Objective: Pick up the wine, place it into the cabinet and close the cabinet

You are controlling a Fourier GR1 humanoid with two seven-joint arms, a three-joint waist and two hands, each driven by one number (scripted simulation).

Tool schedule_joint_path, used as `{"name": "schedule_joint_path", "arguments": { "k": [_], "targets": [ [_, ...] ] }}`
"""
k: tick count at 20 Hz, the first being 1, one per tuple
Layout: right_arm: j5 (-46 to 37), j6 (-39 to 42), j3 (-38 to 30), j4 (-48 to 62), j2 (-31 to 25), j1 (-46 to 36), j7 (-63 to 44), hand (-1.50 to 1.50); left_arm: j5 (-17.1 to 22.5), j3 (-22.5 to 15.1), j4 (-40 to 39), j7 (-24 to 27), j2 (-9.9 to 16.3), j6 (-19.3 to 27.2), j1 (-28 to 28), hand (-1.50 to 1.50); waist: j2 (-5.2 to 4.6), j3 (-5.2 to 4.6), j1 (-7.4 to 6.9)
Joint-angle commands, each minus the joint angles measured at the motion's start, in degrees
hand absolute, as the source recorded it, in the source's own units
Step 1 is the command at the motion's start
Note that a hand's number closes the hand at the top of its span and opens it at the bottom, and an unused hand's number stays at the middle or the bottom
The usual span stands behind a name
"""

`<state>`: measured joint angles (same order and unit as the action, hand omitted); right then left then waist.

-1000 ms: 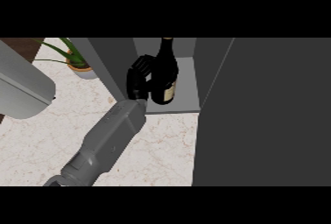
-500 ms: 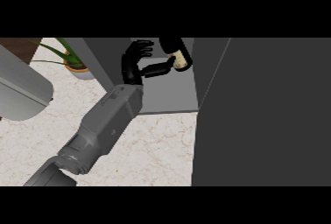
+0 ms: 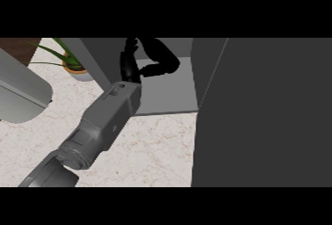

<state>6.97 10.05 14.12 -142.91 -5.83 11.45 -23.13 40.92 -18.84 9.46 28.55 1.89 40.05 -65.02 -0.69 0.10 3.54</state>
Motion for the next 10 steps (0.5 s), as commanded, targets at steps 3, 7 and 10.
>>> {"name": "schedule_joint_path", "arguments": {
  "k": [3, 7, 10],
  "targets": [
    [2.1, -0.8, 3.5, -9.8, 0.7, 4.1, -3.0, -1.5, -1.4, 0.3, -3.9, -1.7, 3.3, -0.3, -1.7, -1.5, -0.06, -0.15, 0.14],
    [4.8, -0.7, 1.7, -9.0, 0.2, 2.0, -4.3, -1.5, -2.0, 0.4, -4.4, 1.4, 4.5, -1.9, -0.2, -1.5, -0.51, -0.19, 0.21],
    [5.3, 1.8, 0.3, -8.2, -0.8, 5.8, 0.0, -1.5, -1.5, 1.7, -3.5, 3.4, 4.1, -2.5, 0.0, -1.5, -0.31, -0.1, 0.37]
  ]
}}
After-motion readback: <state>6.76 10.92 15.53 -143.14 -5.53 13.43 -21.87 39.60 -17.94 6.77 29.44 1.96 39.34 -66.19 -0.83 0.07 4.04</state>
